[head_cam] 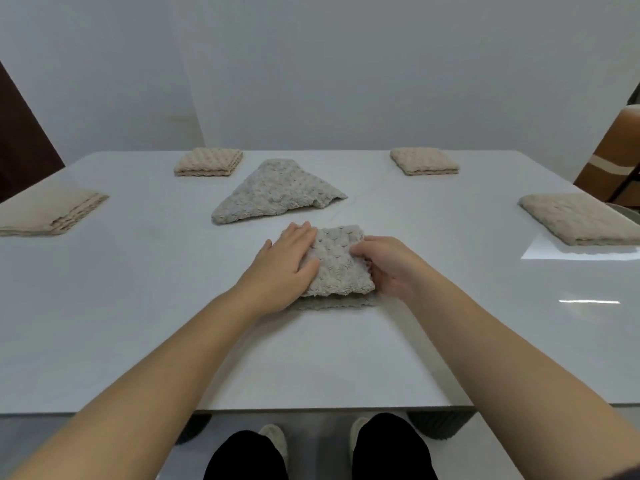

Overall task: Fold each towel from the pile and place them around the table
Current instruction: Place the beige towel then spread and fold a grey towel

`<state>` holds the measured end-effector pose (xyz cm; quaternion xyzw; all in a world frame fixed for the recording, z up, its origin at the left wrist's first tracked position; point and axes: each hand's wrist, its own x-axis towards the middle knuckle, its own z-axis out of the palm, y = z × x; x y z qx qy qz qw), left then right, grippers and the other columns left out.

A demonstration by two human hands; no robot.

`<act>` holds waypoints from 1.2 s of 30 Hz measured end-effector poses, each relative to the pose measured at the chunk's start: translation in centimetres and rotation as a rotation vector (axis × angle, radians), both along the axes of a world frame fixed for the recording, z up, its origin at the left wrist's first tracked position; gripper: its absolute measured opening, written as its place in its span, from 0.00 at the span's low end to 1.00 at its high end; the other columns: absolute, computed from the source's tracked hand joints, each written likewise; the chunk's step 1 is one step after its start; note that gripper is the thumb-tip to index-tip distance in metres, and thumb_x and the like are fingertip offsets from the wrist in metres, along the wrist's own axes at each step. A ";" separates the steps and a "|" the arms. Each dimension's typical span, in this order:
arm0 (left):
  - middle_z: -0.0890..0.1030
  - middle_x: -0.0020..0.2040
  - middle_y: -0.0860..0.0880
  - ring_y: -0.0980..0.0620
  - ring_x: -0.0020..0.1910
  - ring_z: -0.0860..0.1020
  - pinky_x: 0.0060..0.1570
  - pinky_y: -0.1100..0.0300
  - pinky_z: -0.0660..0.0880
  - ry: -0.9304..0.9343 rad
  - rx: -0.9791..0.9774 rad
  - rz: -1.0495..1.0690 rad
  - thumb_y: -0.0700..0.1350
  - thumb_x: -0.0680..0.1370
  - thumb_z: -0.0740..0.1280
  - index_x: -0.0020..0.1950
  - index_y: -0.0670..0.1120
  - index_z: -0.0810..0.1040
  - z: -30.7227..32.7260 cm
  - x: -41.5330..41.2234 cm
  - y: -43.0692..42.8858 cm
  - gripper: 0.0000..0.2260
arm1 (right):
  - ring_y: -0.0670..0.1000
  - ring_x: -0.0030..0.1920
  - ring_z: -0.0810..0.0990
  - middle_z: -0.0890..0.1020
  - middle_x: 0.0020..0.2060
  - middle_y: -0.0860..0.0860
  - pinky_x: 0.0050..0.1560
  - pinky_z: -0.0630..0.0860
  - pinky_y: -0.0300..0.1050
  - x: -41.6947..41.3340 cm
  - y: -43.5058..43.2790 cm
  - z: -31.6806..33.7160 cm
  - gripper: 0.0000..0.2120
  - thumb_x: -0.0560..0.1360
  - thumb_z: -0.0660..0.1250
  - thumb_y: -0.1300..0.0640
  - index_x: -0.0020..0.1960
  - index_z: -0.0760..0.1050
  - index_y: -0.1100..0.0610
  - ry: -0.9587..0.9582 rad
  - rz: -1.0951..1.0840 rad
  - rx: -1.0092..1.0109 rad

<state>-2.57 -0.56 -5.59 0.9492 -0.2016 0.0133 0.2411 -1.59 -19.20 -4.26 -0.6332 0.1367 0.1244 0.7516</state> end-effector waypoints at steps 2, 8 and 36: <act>0.46 0.80 0.56 0.59 0.77 0.41 0.76 0.51 0.41 0.005 0.119 -0.015 0.53 0.83 0.50 0.80 0.52 0.49 -0.3 -0.1 -0.3 0.25 | 0.57 0.41 0.82 0.81 0.46 0.63 0.42 0.82 0.48 0.0 -0.5 -0.1 0.10 0.76 0.63 0.70 0.55 0.77 0.68 -0.046 0.014 -0.104; 0.45 0.80 0.54 0.55 0.78 0.40 0.76 0.46 0.39 -0.018 0.326 0.010 0.55 0.83 0.46 0.80 0.53 0.46 -0.4 -0.3 -1.1 0.25 | 0.47 0.34 0.79 0.81 0.38 0.52 0.36 0.77 0.40 -0.2 -1.4 0.2 0.12 0.74 0.66 0.70 0.52 0.79 0.56 -0.190 -0.003 -0.360; 0.81 0.51 0.55 0.55 0.51 0.78 0.51 0.61 0.70 0.198 -0.270 0.232 0.48 0.79 0.65 0.58 0.51 0.77 1.4 1.7 3.0 0.08 | 0.53 0.79 0.41 0.45 0.79 0.48 0.73 0.37 0.68 1.1 -0.3 0.2 0.28 0.83 0.50 0.47 0.80 0.46 0.49 -0.441 0.662 -1.484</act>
